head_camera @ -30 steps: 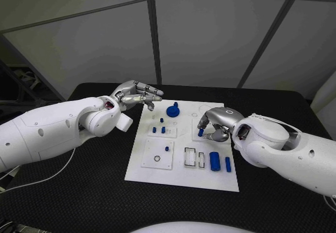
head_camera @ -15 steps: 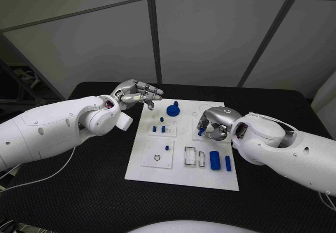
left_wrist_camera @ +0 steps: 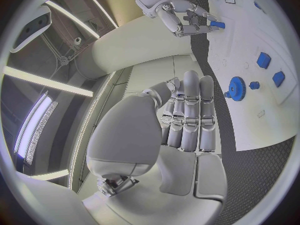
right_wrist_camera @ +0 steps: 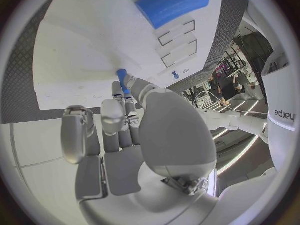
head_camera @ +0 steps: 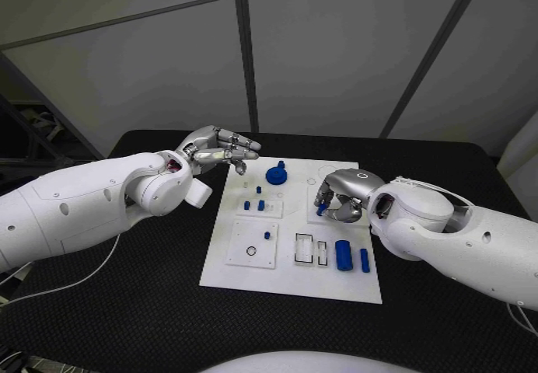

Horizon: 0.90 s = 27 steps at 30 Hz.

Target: Assemble the parts on the task board

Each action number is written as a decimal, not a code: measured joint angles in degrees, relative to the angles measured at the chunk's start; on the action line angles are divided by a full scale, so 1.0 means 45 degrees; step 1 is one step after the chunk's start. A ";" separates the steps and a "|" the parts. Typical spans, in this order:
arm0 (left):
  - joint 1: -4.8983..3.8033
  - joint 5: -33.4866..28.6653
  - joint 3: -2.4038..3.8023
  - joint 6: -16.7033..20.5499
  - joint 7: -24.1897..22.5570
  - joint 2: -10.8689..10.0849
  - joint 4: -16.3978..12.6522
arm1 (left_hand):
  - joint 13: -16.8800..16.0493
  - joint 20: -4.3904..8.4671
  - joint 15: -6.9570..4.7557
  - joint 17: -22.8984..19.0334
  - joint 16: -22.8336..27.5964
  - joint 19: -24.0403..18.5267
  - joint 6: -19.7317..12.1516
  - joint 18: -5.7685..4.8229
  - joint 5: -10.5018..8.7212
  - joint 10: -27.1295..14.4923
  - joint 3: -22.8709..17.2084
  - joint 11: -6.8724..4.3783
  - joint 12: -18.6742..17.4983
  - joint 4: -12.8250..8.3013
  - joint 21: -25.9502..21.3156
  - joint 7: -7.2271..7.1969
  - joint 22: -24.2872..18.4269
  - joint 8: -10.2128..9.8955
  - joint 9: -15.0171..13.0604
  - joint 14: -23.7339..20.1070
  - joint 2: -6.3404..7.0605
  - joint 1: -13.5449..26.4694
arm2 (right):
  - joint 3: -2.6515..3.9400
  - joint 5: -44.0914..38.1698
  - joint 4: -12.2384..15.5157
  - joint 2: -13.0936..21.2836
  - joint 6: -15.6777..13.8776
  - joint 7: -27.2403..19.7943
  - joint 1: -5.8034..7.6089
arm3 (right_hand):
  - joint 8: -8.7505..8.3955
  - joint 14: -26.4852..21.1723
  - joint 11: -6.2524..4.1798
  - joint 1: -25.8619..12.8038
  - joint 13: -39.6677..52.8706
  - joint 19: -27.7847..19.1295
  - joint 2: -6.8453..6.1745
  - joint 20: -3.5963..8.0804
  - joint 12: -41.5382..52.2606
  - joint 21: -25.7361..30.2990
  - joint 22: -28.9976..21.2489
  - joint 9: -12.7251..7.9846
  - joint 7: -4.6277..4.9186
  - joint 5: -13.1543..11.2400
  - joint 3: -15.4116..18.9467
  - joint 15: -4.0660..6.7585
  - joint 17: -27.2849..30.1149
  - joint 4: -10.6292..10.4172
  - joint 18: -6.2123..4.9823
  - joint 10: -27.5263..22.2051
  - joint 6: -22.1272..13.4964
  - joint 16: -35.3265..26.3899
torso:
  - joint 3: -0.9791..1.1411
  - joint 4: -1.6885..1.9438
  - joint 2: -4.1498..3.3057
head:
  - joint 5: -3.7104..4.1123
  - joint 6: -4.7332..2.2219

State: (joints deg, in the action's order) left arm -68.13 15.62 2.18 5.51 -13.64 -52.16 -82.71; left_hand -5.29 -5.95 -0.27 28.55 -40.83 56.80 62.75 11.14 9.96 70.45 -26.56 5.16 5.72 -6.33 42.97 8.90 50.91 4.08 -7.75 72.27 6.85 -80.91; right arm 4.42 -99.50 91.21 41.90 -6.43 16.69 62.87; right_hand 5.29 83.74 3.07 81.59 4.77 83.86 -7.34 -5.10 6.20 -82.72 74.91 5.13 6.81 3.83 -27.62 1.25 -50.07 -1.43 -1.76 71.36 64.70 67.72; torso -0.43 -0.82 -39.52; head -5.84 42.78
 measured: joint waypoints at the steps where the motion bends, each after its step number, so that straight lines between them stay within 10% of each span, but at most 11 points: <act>1: 0.0000 0.0000 0.0000 0.0000 0.0002 -0.0001 0.0000 | 0.0000 0.0000 0.0000 0.0000 0.0000 0.0000 0.0000 0.0001 0.0000 0.0000 0.0000 0.0000 0.0000 0.0000 0.0000 0.0000 0.0000 0.0000 0.0000 0.0000 0.0000 0.0000 | -0.0007 -0.0008 -0.0009 -0.0009 0.0000 0.0002 0.0003 | 0.0000 0.0000 0.0000 0.0000 0.0000 0.0000 0.0000 0.0000 0.0000 0.0000 0.0000 0.0001 0.0000 0.0000 0.0000 0.0000 0.0000 0.0000 -0.0001 0.0000 0.0000 0.0000 | -0.0001 0.0000 0.0004 | 0.0000 0.0000; 14: 0.0000 -0.0001 -0.0001 0.0003 0.0020 -0.0027 0.0019 | 0.0002 0.0000 0.0000 0.0000 0.0056 0.0000 0.0000 0.0000 0.0000 0.0000 0.0000 0.0000 0.0000 0.0000 -0.0050 0.0000 0.0000 0.0000 0.0000 0.0000 0.0000 0.0000 | -0.0100 -0.0168 0.0395 0.0365 -0.0746 -0.0012 -0.0065 | 0.0047 0.0047 -0.0045 -0.0039 0.0036 0.0045 0.0034 0.0045 -0.0073 -0.0196 0.0000 0.0045 -0.0041 -0.0013 -0.0028 0.0046 -0.0060 0.0035 0.0000 0.0136 0.0238 0.0064 | 0.0005 0.0000 0.0013 | 0.0009 -0.0034; 27: 0.0000 -0.0001 -0.0001 0.0004 0.0025 -0.0016 0.0083 | -0.0009 0.0000 0.0000 -0.0011 0.0055 0.0000 -0.0001 0.0000 0.0000 0.0000 0.0000 0.0000 0.0000 0.0000 -0.0050 0.0001 0.0000 0.0000 0.0000 0.0000 0.0000 0.0000 | 0.0026 -0.0055 0.2130 0.0915 -0.2157 -0.0322 -0.0057 | 0.0040 0.0046 -0.0045 -0.0080 0.0039 -0.0001 0.0072 0.0089 -0.0123 -0.0253 0.0000 0.0077 -0.0090 0.0009 -0.0027 0.0045 -0.0077 0.0035 0.0001 0.0135 0.0285 0.0071 | 0.0000 0.0004 0.0022 | -0.0062 -0.0073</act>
State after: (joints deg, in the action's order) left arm -68.13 15.61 2.17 5.53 -13.53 -52.23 -82.33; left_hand -5.33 -5.95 -0.27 28.50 -40.58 56.80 62.75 11.14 9.96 70.45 -26.56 5.16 5.72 -6.33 42.74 8.91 50.91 4.09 -7.75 72.27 6.85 -80.91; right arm 4.54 -99.74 100.79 46.02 -16.13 15.25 62.61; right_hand 5.48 83.95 2.86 81.23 4.95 83.86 -7.02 -4.70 5.65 -83.86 74.91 5.48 6.40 3.87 -27.75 1.45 -50.42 -1.27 -1.75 71.97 65.98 68.04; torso -0.43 -0.80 -39.42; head -6.12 42.45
